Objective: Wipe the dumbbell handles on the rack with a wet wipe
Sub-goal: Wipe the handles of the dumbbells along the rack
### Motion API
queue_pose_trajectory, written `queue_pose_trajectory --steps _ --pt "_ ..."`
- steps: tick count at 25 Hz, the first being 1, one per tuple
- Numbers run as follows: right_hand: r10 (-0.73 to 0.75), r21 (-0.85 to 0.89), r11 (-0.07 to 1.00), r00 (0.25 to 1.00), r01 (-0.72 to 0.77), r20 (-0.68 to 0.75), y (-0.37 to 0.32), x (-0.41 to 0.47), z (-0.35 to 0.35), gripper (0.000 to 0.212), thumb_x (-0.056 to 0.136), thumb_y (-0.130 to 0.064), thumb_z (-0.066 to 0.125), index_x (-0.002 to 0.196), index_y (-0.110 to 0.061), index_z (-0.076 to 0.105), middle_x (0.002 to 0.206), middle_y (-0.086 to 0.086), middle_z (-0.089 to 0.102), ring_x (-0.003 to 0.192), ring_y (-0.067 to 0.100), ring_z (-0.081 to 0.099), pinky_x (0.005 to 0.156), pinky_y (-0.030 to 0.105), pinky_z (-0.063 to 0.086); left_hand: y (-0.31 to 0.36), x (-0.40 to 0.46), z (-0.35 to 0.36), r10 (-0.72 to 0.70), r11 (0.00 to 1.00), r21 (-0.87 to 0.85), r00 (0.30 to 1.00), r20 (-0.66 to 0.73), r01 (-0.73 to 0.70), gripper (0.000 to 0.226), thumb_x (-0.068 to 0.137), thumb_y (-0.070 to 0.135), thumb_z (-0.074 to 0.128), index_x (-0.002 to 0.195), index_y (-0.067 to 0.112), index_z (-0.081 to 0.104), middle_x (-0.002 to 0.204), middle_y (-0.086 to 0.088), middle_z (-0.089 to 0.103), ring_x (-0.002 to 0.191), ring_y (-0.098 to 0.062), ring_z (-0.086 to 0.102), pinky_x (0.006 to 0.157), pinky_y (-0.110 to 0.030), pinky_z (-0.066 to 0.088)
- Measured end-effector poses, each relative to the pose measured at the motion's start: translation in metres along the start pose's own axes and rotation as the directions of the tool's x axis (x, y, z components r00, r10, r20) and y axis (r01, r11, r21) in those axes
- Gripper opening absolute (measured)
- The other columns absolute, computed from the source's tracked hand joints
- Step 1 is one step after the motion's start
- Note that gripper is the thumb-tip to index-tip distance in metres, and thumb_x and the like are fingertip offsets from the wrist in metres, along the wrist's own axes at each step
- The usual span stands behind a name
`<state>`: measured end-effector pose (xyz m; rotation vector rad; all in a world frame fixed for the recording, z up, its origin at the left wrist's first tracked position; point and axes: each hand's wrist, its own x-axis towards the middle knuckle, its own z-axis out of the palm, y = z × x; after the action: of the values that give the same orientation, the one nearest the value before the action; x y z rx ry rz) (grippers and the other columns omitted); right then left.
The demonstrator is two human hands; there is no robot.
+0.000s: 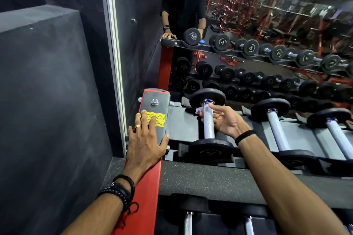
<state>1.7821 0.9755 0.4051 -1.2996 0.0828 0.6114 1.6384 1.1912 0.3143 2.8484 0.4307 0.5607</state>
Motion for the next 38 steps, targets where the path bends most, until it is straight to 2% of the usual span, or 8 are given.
queue_pose_trajectory --steps 5,11,13,16,19,25,30,38 --pt "0.109 -0.208 0.972 0.994 -0.111 -0.019 -0.005 0.010 0.027 0.013 0.084 0.006 0.058 0.087 -0.005 0.065 0.065 0.004 0.067 0.054 0.011 0.064 0.052 0.022 0.055 0.001 0.000 0.000 -0.005 1.000 -0.009 1.000 -0.002 0.005 0.076 0.088 0.063 0.037 0.144 0.011 0.037 0.158 -0.018 0.023 0.146 -0.034 0.021 0.106 -0.058 0.038" --pt "-0.142 -0.391 0.920 0.954 0.027 -0.266 0.009 0.017 0.035 0.014 0.074 -0.006 0.074 0.077 -0.003 0.061 0.054 0.003 0.057 0.042 0.014 0.056 0.043 0.023 0.048 0.001 0.000 0.000 -0.006 1.000 -0.006 1.000 -0.003 0.006 0.076 0.089 0.061 0.038 0.145 0.011 0.037 0.158 -0.018 0.023 0.146 -0.034 0.021 0.106 -0.059 0.037" --pt "-0.348 -0.682 0.731 0.867 0.013 -0.356 0.009 0.015 0.034 0.043 0.066 -0.037 0.080 0.084 -0.002 0.063 0.071 0.008 0.065 0.061 0.025 0.066 0.060 0.034 0.056 0.000 0.000 0.001 -0.005 1.000 -0.007 1.000 -0.009 0.005 0.075 0.088 0.061 0.040 0.144 0.011 0.038 0.158 -0.018 0.024 0.146 -0.034 0.021 0.106 -0.059 0.037" --pt "-0.640 -0.964 0.178 0.720 -0.199 -0.267 0.004 0.003 0.042 0.068 0.070 -0.064 0.069 0.101 -0.005 0.062 0.105 0.015 0.065 0.099 0.037 0.063 0.077 0.036 0.046 -0.001 0.000 0.002 0.001 1.000 -0.008 1.000 -0.003 -0.001 0.076 0.089 0.062 0.039 0.145 0.011 0.037 0.159 -0.019 0.023 0.147 -0.034 0.020 0.107 -0.059 0.036" --pt "-0.731 -0.978 -0.004 0.668 -0.209 -0.140 -0.001 -0.004 0.047 0.070 0.071 -0.070 0.066 0.096 -0.004 0.065 0.104 0.015 0.066 0.097 0.038 0.063 0.069 0.033 0.037 -0.001 -0.001 0.002 -0.001 1.000 -0.017 1.000 0.003 0.001 0.077 0.088 0.062 0.037 0.146 0.012 0.034 0.160 -0.018 0.020 0.147 -0.034 0.019 0.109 -0.059 0.034" --pt "-0.810 -0.984 -0.087 0.586 -0.155 -0.020 -0.003 -0.011 0.042 0.060 0.072 -0.066 0.065 0.072 -0.007 0.062 0.086 0.016 0.068 0.081 0.036 0.063 0.063 0.031 0.031 0.000 0.000 0.001 0.000 1.000 0.000 1.000 -0.003 0.000 0.078 0.086 0.063 0.036 0.144 0.011 0.038 0.158 -0.017 0.024 0.146 -0.034 0.022 0.107 -0.059 0.035" --pt "-0.829 -0.989 -0.115 0.557 -0.093 0.044 0.000 -0.010 0.044 0.060 0.079 -0.050 0.062 0.048 -0.015 0.024 0.061 0.014 0.060 0.065 0.034 0.062 0.057 0.032 0.027 0.000 0.000 0.000 0.003 1.000 -0.008 1.000 -0.006 -0.003 0.078 0.085 0.063 0.038 0.144 0.012 0.039 0.158 -0.016 0.025 0.145 -0.034 0.023 0.106 -0.060 0.036" --pt "-0.770 -0.935 0.347 0.547 -0.075 -0.330 0.004 0.003 0.032 0.033 0.079 -0.033 0.048 0.069 -0.003 0.059 0.075 0.013 0.064 0.071 0.036 0.061 0.060 0.032 0.035 -0.001 0.001 0.001 0.009 1.000 -0.002 1.000 -0.001 -0.009 0.079 0.085 0.064 0.036 0.143 0.011 0.039 0.157 -0.017 0.026 0.145 -0.034 0.024 0.106 -0.059 0.037"
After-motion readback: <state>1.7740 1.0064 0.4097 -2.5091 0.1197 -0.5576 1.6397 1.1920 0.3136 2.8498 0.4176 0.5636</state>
